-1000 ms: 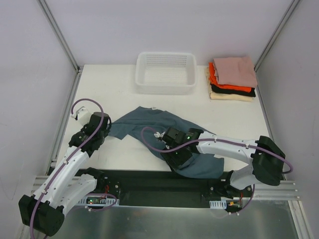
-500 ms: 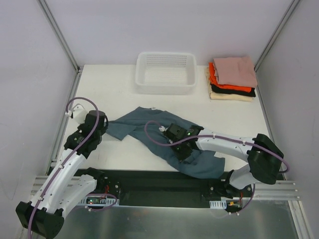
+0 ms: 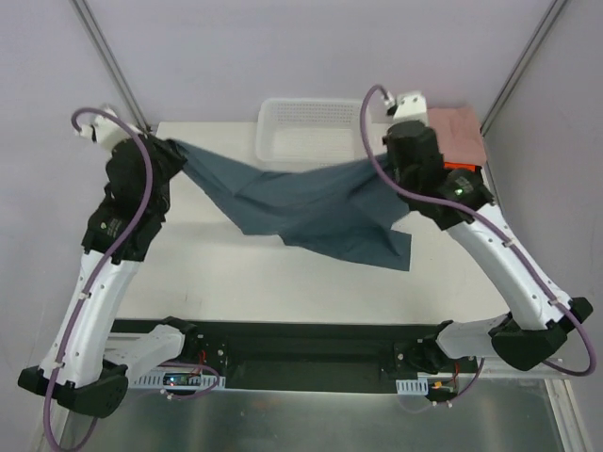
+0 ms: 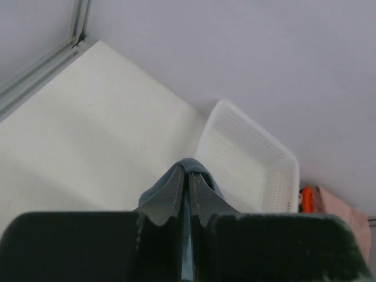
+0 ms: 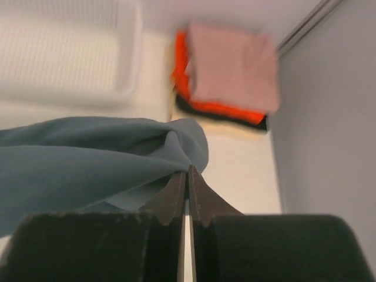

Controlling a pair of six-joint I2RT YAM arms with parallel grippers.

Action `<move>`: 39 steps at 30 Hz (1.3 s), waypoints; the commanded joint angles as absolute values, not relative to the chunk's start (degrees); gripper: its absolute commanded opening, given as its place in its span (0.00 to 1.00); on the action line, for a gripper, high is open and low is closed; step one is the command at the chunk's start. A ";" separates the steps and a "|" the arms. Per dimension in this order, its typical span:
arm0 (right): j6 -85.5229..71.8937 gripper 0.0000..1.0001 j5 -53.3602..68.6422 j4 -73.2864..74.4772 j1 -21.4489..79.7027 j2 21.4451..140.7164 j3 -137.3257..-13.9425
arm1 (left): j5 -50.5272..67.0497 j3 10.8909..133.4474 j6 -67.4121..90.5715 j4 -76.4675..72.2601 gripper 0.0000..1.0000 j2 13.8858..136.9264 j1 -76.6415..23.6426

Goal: Fold and stack the t-shirts
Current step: Flatten the tshirt out

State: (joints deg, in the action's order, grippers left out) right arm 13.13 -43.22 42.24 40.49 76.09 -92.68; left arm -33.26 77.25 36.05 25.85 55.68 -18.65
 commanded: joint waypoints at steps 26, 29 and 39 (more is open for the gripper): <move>-11.95 0.96 -28.47 47.47 59.95 58.02 -56.07 | -31.47 34.54 48.16 27.86 0.00 39.90 -18.11; -12.57 0.96 -21.82 45.62 50.30 55.55 -55.73 | -31.20 35.50 48.43 28.30 0.00 42.62 -18.11; -11.60 0.97 -3.62 39.82 28.49 75.09 -63.44 | -30.50 37.27 48.52 28.65 0.00 45.35 -18.11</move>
